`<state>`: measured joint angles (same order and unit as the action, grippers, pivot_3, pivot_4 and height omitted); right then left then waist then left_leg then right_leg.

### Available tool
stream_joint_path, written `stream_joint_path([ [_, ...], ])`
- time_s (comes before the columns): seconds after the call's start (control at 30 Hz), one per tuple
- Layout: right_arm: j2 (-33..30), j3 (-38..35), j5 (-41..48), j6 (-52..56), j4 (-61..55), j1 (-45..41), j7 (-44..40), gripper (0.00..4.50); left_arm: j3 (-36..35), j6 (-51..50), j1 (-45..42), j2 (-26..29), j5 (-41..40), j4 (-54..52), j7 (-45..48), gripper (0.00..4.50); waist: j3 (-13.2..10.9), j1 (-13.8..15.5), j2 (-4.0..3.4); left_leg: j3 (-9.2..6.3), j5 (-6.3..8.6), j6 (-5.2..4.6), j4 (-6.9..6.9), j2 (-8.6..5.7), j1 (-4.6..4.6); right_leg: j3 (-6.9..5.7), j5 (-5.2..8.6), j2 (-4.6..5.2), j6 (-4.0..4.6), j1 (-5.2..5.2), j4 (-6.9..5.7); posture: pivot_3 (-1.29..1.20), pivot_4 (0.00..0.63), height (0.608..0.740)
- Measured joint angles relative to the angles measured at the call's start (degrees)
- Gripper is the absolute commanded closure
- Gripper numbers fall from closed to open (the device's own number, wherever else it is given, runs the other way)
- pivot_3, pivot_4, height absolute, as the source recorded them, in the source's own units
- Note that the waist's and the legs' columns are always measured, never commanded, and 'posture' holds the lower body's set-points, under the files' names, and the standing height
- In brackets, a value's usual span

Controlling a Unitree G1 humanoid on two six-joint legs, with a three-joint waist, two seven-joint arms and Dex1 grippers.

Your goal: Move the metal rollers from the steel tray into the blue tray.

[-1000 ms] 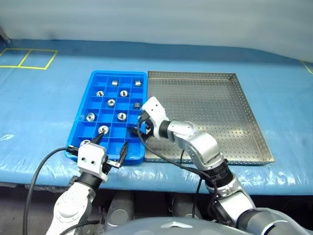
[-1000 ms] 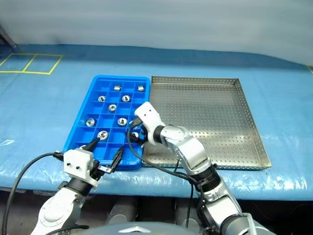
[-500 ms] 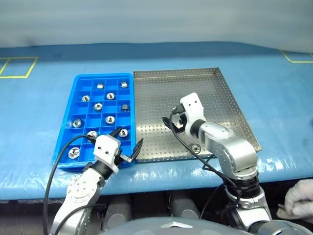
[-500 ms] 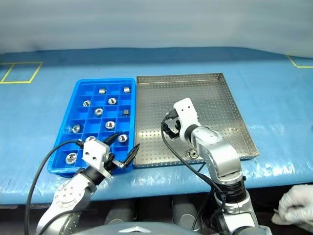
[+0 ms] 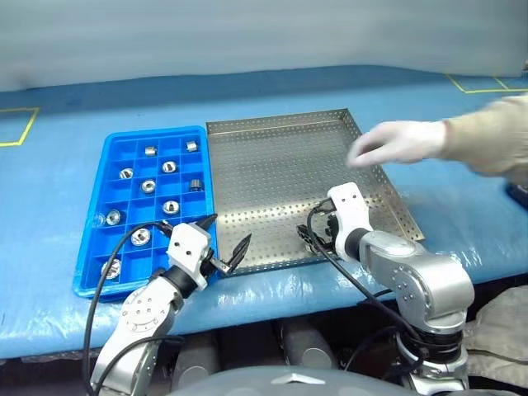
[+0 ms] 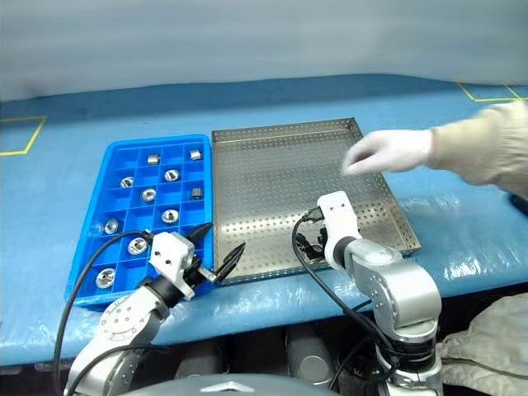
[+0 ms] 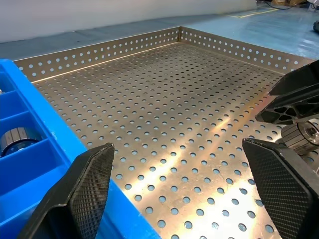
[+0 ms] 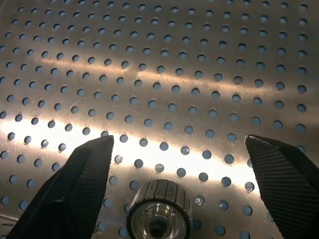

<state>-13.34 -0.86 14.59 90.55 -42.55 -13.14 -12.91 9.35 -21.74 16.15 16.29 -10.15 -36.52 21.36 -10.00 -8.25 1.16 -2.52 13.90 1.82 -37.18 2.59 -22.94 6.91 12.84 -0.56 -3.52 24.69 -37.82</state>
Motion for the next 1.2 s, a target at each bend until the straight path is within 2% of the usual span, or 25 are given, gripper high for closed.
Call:
stream_joint_path([
  [0.43, -0.49, 0.31, 2.86, 1.38, -1.42, 1.63, 0.06, 0.05, 0.22, -0.14, -0.08, 0.00, -0.04, 0.44, 0.01, 0.00, 0.00, -1.43, 0.01, 0.00, 0.00, 0.00, 0.00, -0.01, -0.01, 0.02, 0.00, 0.01, -0.01, -0.01, 0.01, -0.12, 0.150, 0.740],
  [1.2, -1.80, 0.37, 4.05, 1.38, -1.34, 1.37, 0.33, 0.05, 0.19, -0.25, 0.45, 0.05, -0.03, 0.44, -0.02, 0.00, 0.00, -1.67, 0.01, 0.00, 0.00, 0.00, 0.01, -0.01, -0.01, 0.02, 0.00, 0.00, -0.01, 0.00, 0.02, -0.10, 0.150, 0.740],
])
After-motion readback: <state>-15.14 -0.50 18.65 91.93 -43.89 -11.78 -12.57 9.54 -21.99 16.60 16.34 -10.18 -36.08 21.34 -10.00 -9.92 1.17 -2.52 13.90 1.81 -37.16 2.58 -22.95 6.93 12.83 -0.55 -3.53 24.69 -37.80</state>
